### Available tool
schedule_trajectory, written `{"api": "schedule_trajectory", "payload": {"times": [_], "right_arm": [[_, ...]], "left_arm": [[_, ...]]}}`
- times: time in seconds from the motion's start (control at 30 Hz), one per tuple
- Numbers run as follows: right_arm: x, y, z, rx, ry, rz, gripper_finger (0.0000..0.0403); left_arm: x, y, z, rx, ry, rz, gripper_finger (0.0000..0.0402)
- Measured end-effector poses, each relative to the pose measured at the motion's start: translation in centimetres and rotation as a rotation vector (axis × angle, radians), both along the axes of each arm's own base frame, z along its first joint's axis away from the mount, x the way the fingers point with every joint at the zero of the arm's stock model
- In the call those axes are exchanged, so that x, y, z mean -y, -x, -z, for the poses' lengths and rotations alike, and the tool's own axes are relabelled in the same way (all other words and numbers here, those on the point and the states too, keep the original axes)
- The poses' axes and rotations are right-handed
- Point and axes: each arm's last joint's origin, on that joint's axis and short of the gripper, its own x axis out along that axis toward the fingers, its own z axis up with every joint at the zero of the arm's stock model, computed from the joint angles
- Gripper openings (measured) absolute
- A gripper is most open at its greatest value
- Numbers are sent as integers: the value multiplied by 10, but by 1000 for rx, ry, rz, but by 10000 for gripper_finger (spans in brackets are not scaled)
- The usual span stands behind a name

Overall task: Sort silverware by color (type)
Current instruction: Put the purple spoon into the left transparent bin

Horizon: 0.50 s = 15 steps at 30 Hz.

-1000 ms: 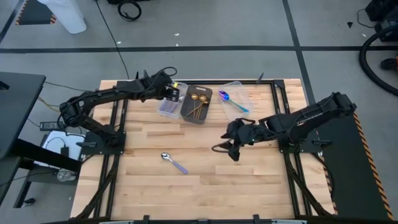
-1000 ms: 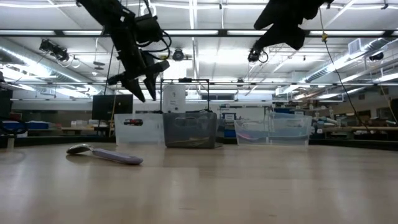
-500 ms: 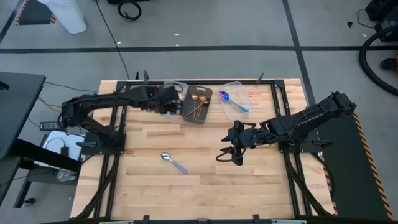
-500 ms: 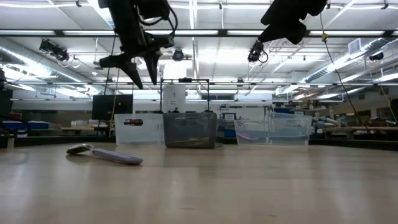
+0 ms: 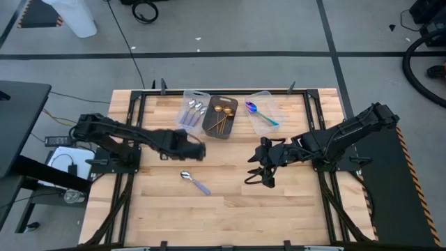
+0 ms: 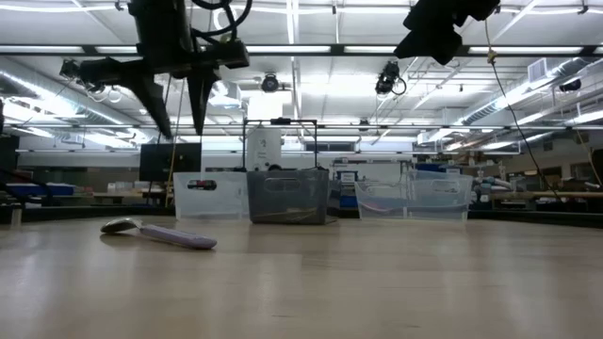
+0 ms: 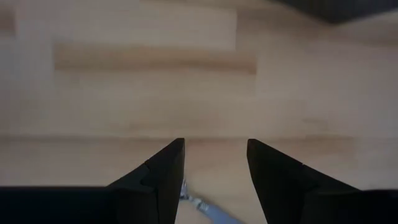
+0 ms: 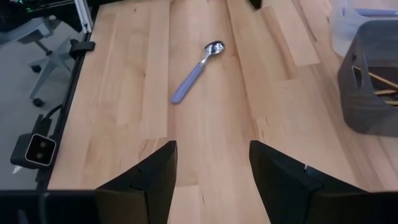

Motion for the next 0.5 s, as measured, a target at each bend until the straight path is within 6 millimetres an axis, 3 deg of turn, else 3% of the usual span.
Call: {"api": "schedule_trajectory", "payload": {"times": [0.27,0.5], "right_arm": [[-2,1,0,-1,2,-18,210],[-9,3,0,1,16,-57,210]], "left_arm": [[44,-21,46,-31,107,-83,183],[63,-31,68,-23,172,-124,183]]}}
